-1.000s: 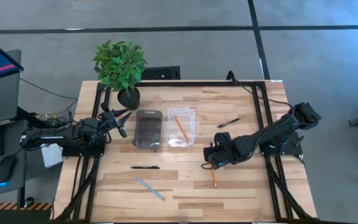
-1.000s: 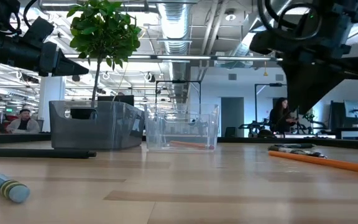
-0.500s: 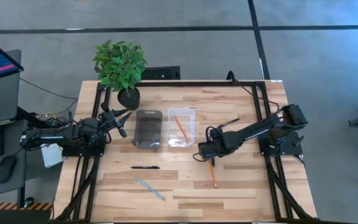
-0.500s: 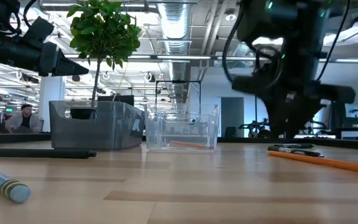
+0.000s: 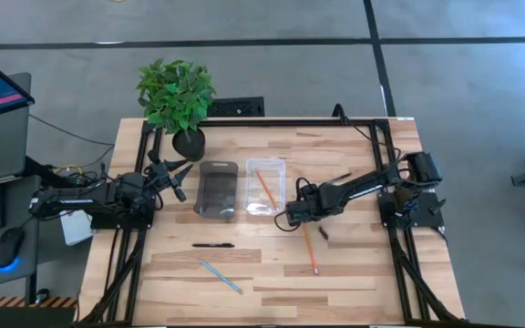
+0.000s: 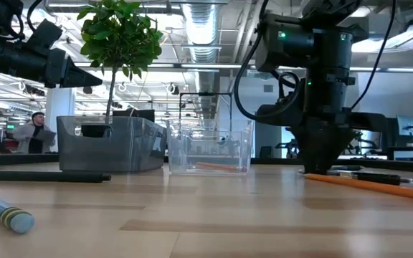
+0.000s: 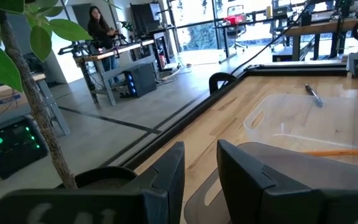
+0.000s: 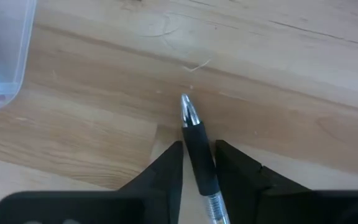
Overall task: Sort pens & pencils
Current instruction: Put the bottom right black pen into the black bin
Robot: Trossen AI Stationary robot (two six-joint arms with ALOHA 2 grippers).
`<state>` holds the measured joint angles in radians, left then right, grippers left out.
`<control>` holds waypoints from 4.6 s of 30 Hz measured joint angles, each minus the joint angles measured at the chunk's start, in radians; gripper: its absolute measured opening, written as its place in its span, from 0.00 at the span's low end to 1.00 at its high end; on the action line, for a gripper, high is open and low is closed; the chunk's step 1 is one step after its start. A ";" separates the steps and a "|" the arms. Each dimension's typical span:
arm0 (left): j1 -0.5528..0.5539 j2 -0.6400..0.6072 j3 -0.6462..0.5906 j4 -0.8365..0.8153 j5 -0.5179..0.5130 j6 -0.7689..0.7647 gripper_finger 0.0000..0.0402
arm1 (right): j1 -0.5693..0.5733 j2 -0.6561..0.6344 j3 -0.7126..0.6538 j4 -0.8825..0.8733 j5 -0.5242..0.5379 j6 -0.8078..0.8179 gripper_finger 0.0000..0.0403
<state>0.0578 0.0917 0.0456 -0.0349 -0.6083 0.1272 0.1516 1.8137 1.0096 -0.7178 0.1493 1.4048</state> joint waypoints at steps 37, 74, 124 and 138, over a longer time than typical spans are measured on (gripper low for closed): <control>0.000 0.000 0.000 0.000 0.000 0.000 0.21 | -0.001 -0.003 -0.002 -0.005 -0.014 -0.078 0.15; 0.000 0.000 0.000 0.000 0.000 -0.028 0.21 | -0.014 -0.003 -0.003 -0.003 -0.013 -0.105 0.15; 0.000 0.000 0.000 0.000 0.000 -0.047 0.21 | -0.140 0.025 0.598 0.341 0.114 -0.863 0.15; 0.000 -0.004 0.098 -0.209 0.115 -0.132 0.21 | -0.212 0.307 0.692 0.618 -0.104 -0.955 0.15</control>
<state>0.0574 0.0877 0.1435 -0.2435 -0.4933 -0.0044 -0.0604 2.1211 1.7016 -0.0999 0.0451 0.4495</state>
